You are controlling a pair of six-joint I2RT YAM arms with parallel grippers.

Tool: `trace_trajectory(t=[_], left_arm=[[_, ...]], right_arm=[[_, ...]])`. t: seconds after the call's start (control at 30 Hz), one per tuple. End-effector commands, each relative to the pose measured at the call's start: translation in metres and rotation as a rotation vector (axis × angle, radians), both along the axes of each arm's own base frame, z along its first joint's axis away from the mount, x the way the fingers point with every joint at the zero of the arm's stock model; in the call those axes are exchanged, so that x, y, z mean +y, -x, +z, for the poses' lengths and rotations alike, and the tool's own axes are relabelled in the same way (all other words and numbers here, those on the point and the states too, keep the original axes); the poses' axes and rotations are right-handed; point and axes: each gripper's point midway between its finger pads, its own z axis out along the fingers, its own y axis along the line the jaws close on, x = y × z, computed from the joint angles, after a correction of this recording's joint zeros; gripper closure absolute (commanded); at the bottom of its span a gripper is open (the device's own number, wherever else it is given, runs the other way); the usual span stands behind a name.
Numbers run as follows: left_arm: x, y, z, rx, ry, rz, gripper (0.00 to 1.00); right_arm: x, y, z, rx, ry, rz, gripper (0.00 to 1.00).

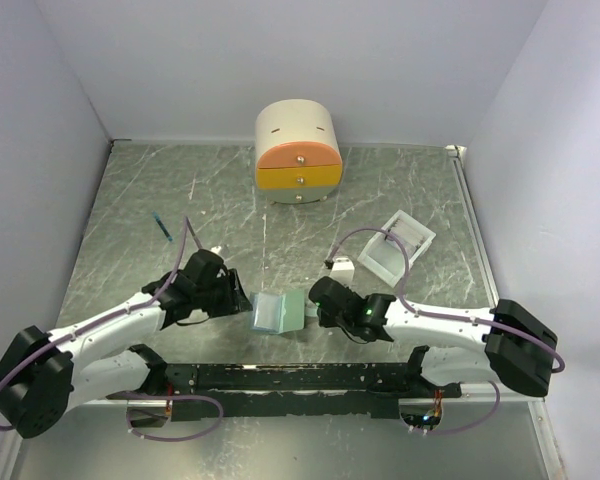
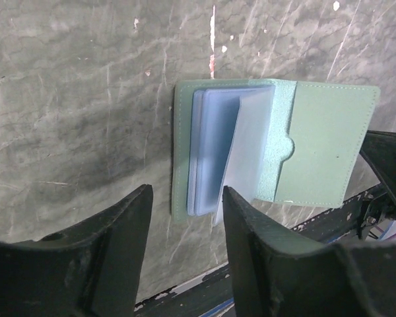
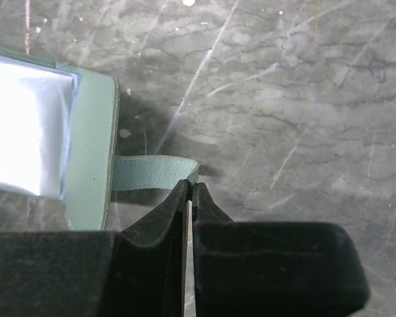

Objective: Put the credit cards into the card holder
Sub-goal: Open the card holder at the center of the board.

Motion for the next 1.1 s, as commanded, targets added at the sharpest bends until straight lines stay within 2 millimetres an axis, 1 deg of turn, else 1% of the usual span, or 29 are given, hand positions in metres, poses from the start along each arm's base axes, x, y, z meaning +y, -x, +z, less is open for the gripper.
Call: trace_trajectory(t=[0.0, 0.1, 0.23, 0.33, 0.43, 0.5, 0.6, 0.7, 0.93, 1.07], left_arm=[[-0.012, -0.006, 0.011, -0.03, 0.057, -0.024, 0.45], [-0.011, -0.008, 0.01, -0.034, 0.045, -0.023, 0.48], [-0.008, -0.009, 0.001, -0.017, 0.012, -0.011, 0.57], [-0.013, -0.009, 0.001, -0.012, 0.033, -0.022, 0.65], [-0.023, -0.008, 0.007, -0.016, 0.09, -0.051, 0.67], [-0.03, -0.008, 0.013, -0.02, 0.132, -0.067, 0.63], [-0.039, -0.007, 0.023, -0.029, 0.189, -0.086, 0.51], [-0.046, -0.006, 0.032, -0.048, 0.251, -0.108, 0.43], [-0.047, -0.007, 0.028, -0.056, 0.261, -0.103, 0.3], [-0.048, -0.008, 0.027, -0.068, 0.266, -0.106, 0.27]], right_arm=[[-0.008, -0.003, 0.001, -0.019, -0.011, -0.05, 1.0], [-0.007, -0.004, 0.001, -0.024, -0.017, -0.048, 1.0], [-0.007, -0.003, -0.001, -0.015, -0.008, -0.048, 1.0], [-0.005, -0.003, -0.001, -0.013, -0.015, -0.043, 1.0], [-0.005, -0.003, 0.0, -0.019, -0.024, -0.041, 1.0], [-0.004, -0.003, 0.001, -0.021, -0.029, -0.04, 1.0], [-0.004, -0.003, 0.002, -0.021, -0.032, -0.038, 1.0], [-0.002, -0.002, 0.001, -0.018, -0.039, -0.036, 1.0], [-0.004, -0.001, -0.004, -0.006, -0.031, -0.039, 1.0], [-0.005, 0.001, -0.006, -0.004, -0.036, -0.042, 1.0]])
